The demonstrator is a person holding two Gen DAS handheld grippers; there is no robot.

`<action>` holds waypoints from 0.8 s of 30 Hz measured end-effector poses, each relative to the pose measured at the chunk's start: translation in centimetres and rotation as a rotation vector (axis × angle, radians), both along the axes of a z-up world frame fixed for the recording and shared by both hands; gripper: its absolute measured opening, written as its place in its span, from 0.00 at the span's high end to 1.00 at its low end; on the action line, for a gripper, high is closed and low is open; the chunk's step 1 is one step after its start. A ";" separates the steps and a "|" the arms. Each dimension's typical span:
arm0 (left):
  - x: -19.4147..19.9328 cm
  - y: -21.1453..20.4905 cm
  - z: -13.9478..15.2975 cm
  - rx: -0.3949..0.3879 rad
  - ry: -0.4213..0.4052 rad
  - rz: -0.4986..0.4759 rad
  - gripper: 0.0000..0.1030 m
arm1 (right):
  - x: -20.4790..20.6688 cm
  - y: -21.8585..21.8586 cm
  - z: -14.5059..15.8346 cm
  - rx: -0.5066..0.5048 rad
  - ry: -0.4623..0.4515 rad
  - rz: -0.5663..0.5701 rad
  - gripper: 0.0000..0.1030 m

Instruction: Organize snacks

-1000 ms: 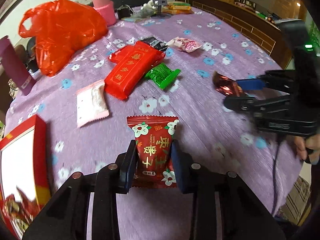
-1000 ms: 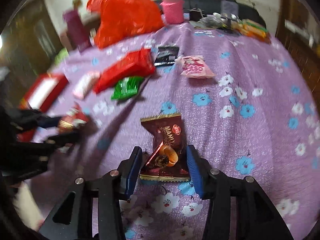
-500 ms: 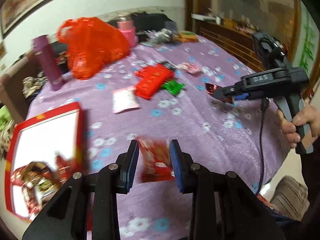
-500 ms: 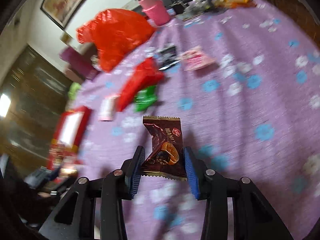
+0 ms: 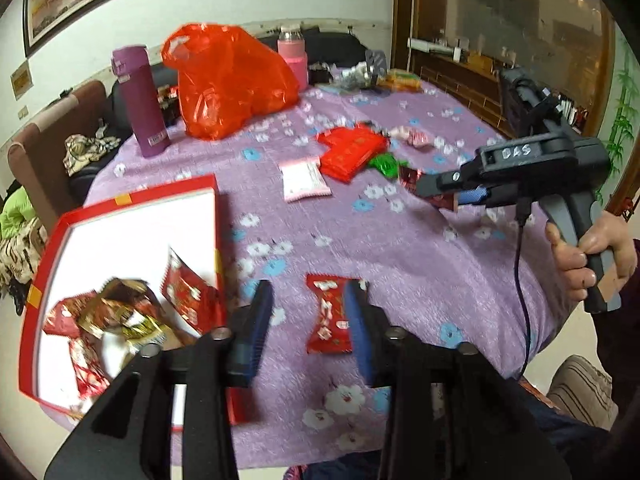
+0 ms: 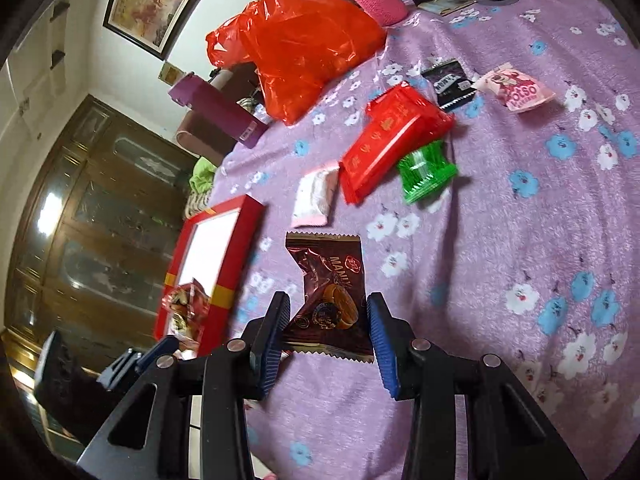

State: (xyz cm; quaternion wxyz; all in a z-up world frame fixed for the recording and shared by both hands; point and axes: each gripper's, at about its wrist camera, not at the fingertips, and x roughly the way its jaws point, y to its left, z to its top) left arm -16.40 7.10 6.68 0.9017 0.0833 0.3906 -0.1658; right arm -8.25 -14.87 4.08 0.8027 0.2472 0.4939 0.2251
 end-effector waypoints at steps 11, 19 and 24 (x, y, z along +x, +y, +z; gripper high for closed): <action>2.6 -3.2 -4.4 0.040 0.162 0.028 0.64 | -2.4 -3.9 -1.2 0.046 -0.005 -0.040 0.60; 2.5 -2.5 -4.7 -0.019 0.182 0.055 0.72 | -2.8 -5.0 -2.0 0.079 -0.002 -0.046 0.60; 2.1 -2.0 -3.1 -0.028 0.131 0.067 0.72 | -2.7 -3.4 -1.1 0.078 -0.018 -0.004 0.60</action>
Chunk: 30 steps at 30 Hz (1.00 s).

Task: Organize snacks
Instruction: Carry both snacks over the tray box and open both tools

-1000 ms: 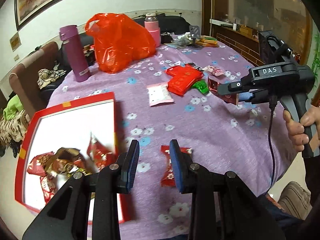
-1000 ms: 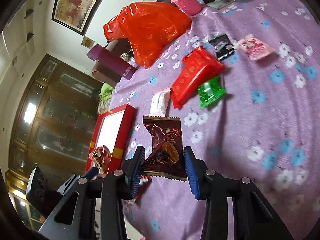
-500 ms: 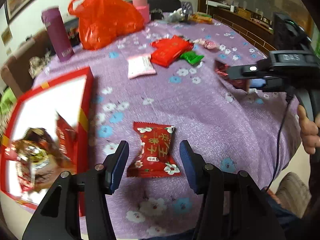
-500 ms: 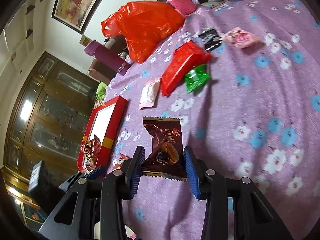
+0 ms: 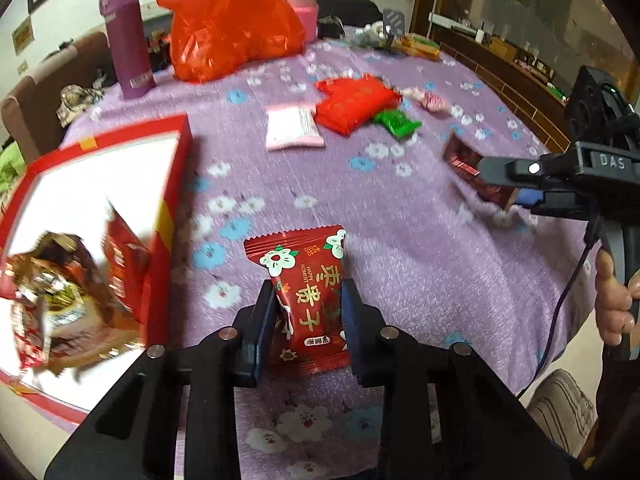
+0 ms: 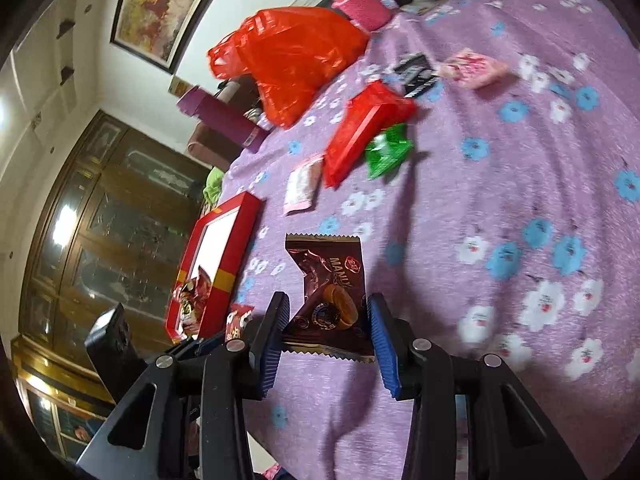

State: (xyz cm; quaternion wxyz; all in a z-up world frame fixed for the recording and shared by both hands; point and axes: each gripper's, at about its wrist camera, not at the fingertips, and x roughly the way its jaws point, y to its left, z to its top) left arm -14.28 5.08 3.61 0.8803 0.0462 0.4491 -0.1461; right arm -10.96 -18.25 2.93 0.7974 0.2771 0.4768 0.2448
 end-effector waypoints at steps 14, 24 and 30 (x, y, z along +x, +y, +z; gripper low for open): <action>-1.1 11.5 6.0 0.086 -0.219 0.301 0.72 | 2.4 15.8 4.4 0.000 -0.150 0.224 0.60; 1.2 16.7 3.3 0.176 -0.181 0.466 0.72 | 3.8 26.5 2.3 -0.055 -0.169 0.319 0.61; 1.0 17.4 2.2 0.211 -0.156 0.491 0.65 | 3.7 29.0 2.1 -0.062 -0.179 0.353 0.58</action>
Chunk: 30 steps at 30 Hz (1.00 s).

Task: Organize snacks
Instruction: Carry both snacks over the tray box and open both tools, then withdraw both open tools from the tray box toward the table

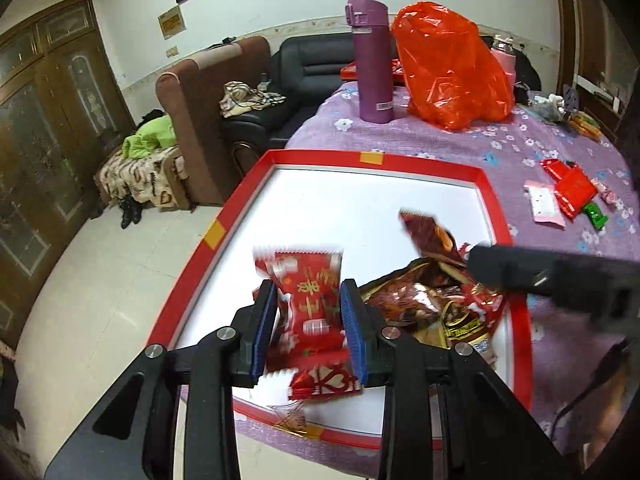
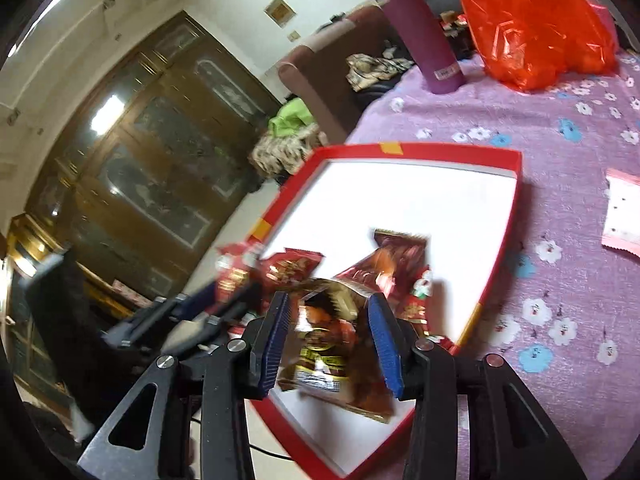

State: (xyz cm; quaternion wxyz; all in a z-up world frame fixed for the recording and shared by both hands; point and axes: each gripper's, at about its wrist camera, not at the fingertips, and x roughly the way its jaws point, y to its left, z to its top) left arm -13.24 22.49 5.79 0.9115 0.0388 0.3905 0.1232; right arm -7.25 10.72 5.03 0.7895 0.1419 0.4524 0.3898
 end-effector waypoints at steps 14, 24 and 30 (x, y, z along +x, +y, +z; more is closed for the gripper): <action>-2.2 -5.8 3.1 0.052 -0.097 -0.101 0.27 | -1.5 -12.3 1.1 0.027 -0.062 -0.211 0.44; -5.0 -10.2 2.9 0.092 -0.087 -0.156 0.20 | -3.2 -23.3 1.0 0.076 -0.076 -0.384 0.30; -10.1 -11.3 1.2 -0.009 -0.012 -0.204 0.20 | -2.4 -29.3 -1.7 0.158 -0.037 -0.465 0.27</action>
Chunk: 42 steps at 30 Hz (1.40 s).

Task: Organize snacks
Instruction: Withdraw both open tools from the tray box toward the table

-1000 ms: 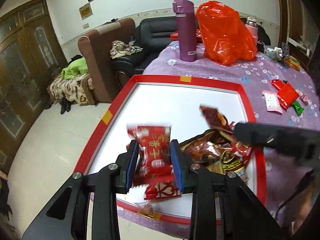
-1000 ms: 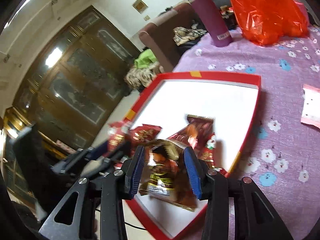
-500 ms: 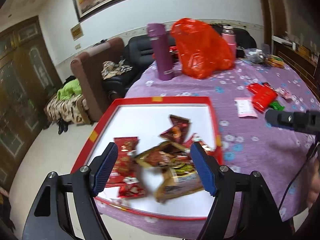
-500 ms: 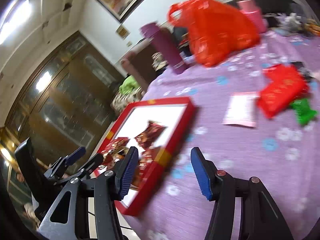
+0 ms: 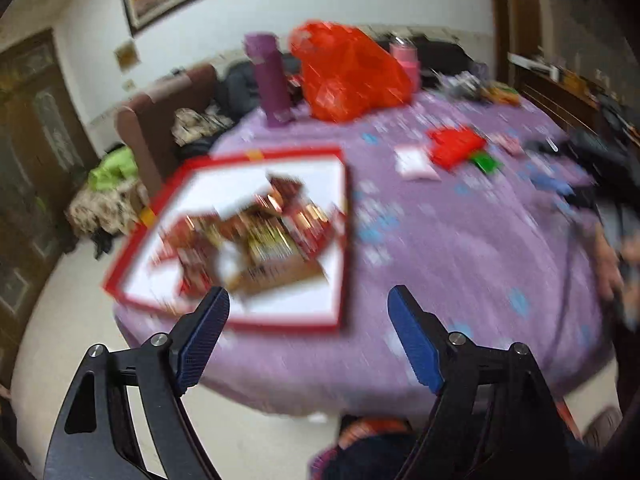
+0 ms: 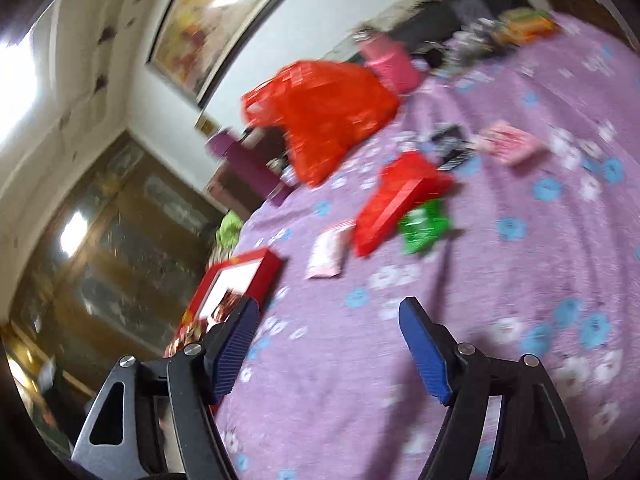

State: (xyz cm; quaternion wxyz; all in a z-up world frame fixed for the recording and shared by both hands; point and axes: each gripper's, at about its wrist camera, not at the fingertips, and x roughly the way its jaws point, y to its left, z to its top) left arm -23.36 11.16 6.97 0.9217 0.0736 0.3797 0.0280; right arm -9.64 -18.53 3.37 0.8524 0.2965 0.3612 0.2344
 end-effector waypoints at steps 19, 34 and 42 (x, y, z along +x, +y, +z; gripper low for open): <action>-1.7 -0.9 2.6 0.091 -0.094 -0.022 0.17 | -7.6 -16.7 10.8 0.057 -0.412 -0.670 0.05; -0.8 -0.4 1.0 0.070 -0.049 -0.009 0.17 | -0.5 -9.6 1.6 0.104 -0.166 -0.411 0.05; 0.1 -1.6 0.4 0.079 -0.022 -0.033 0.17 | -0.1 -12.4 -1.1 0.184 -0.088 -0.437 0.05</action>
